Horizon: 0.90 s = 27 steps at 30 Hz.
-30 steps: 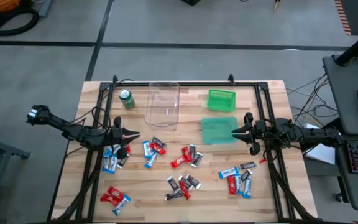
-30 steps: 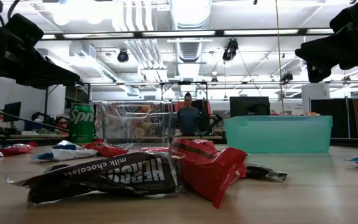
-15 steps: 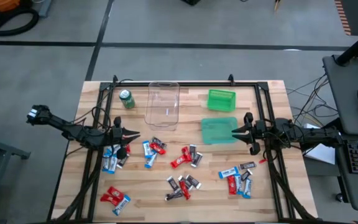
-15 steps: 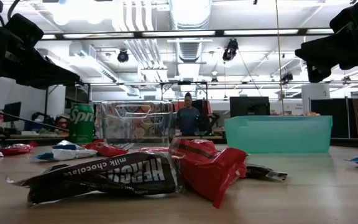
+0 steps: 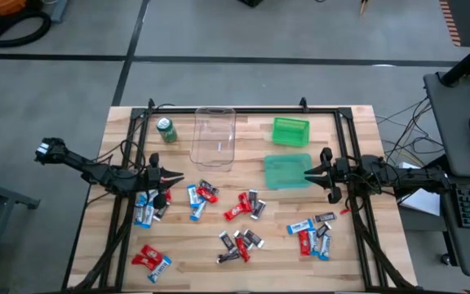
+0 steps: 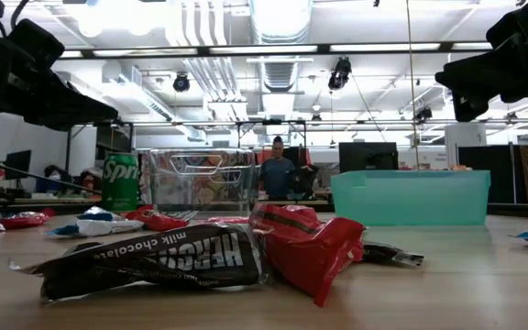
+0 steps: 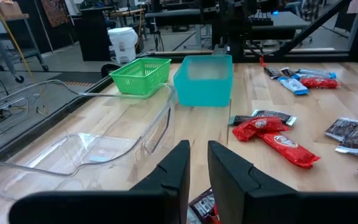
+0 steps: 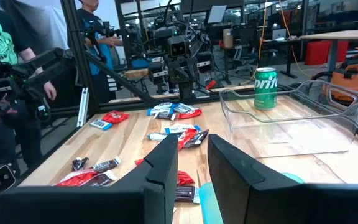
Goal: Sort candy
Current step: Put the white candy into the transparent bin
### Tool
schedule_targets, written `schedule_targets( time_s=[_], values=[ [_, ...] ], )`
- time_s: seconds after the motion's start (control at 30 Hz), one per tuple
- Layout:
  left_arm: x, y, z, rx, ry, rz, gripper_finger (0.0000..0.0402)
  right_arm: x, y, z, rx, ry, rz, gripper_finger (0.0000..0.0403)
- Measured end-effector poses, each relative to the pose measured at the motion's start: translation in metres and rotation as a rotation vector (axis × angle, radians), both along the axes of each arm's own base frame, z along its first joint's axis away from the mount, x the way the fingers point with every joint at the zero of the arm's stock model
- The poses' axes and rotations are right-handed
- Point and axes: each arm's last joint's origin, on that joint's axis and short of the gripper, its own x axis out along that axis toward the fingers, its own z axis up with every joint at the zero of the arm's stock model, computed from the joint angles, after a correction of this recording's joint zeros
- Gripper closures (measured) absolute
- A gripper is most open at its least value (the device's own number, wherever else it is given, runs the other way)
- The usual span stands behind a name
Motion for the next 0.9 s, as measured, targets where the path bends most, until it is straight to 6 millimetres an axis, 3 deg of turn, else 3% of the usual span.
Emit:
schedule_targets(
  time_s=[0.13,0.4,0.57,0.9],
  values=[
    [0.002,-0.002,0.011,-0.199,-0.141,-0.031,0.0361,0.0,0.0,0.0,0.0,0.0,0.0,0.0317],
    [0.0,-0.001,0.038,-0.317,-0.418,-0.053,0.0361,0.0,0.0,0.001,0.001,-0.007,0.0,0.0317],
    [0.001,-0.002,0.038,-0.318,-0.418,-0.08,0.0361,0.0,0.0,0.006,0.353,-0.042,0.019,0.0327],
    [0.005,-0.004,0.035,-0.294,-0.384,-0.064,0.0361,0.0,-0.001,0.007,0.278,-0.066,-0.017,0.0322]
  ],
)
